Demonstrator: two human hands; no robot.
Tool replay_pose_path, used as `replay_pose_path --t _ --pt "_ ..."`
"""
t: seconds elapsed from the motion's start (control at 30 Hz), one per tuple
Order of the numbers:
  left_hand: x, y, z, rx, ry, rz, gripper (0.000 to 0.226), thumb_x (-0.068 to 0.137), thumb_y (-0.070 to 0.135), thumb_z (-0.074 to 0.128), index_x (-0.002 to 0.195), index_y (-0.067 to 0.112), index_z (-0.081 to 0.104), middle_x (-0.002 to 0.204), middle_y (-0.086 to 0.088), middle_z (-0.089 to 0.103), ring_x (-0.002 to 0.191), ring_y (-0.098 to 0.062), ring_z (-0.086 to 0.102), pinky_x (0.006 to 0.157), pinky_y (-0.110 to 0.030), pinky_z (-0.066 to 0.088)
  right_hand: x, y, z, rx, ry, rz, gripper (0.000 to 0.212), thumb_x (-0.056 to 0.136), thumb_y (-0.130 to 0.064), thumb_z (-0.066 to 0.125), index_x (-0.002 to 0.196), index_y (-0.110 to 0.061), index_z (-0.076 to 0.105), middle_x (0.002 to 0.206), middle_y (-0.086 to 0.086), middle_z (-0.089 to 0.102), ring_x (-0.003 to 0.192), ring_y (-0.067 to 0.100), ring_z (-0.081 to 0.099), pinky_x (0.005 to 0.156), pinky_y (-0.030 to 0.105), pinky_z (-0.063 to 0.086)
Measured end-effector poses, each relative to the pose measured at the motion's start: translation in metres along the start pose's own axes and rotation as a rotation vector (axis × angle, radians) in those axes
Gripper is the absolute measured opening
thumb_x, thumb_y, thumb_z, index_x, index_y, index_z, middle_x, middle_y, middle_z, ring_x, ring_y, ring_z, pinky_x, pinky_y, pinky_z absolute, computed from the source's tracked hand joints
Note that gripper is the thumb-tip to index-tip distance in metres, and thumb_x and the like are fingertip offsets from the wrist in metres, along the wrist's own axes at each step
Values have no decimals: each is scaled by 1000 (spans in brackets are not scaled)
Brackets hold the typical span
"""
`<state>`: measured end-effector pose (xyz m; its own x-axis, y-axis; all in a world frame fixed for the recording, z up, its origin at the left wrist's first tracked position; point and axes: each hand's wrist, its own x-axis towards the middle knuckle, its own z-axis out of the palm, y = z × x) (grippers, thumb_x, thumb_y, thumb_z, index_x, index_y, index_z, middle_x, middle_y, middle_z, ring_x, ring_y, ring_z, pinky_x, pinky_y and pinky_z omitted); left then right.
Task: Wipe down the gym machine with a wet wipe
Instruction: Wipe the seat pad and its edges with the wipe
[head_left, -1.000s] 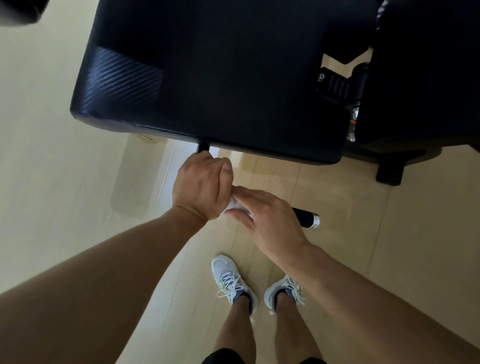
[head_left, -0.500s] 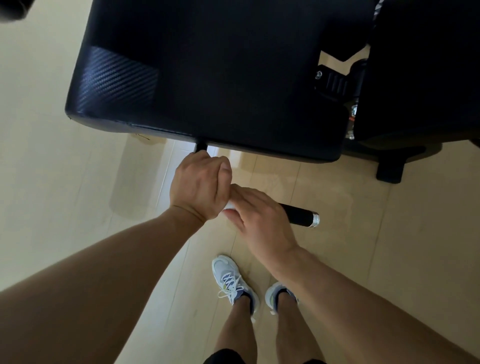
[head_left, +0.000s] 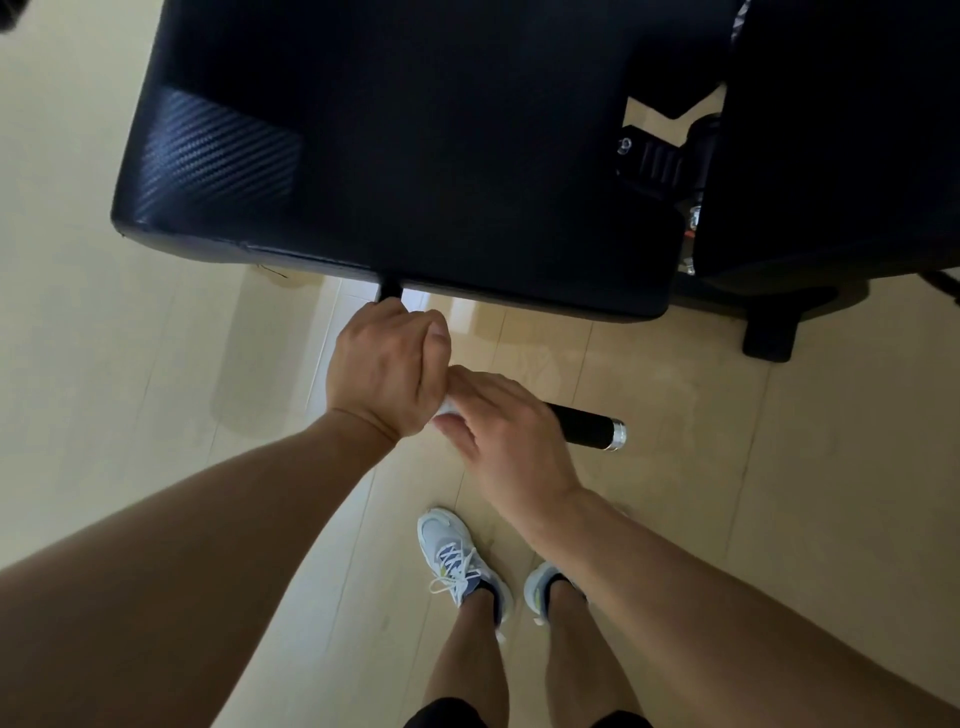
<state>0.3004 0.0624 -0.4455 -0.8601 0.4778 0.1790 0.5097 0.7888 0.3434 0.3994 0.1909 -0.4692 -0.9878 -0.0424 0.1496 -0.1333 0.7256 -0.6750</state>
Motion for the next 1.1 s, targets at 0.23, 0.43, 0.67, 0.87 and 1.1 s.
replay_pose_path --t 0.23,0.43,0.67,0.87,1.1 --pt "0 1 1 16 -3 21 47 96 20 29 63 9 60 53 -4 52 55 -27 46 56 -35 39 -39 53 -30 -82 -52 2 49 99 -44 55 132 -10 66 123 3 73 105 17 71 91 38 59" --pt "-2 1 1 35 22 17 43 93 21 33 63 9 60 52 -5 48 54 -27 45 59 -29 26 -70 75 -51 -124 -29 141 48 97 -43 58 132 -11 67 122 2 73 106 15 69 88 37 59" --pt "-1 3 -1 12 2 -5 41 92 20 32 64 6 58 54 -7 52 56 -28 46 59 -31 31 1 -8 -5 51 4 12 28 99 -27 59 120 -12 71 115 -1 74 104 17 69 91 36 55" --pt "-1 3 -1 10 -1 -1 40 92 20 33 65 6 59 56 -7 54 57 -30 47 59 -33 30 -16 53 -62 -77 -369 110 52 106 -52 21 140 -31 54 121 -8 71 95 11 69 70 25 49" --pt "-3 2 1 -1 -10 -43 42 92 21 31 66 4 59 58 -9 57 59 -31 49 59 -39 41 21 6 -26 -163 -334 -59 64 101 -57 21 138 -17 54 106 0 71 86 18 69 64 36 56"
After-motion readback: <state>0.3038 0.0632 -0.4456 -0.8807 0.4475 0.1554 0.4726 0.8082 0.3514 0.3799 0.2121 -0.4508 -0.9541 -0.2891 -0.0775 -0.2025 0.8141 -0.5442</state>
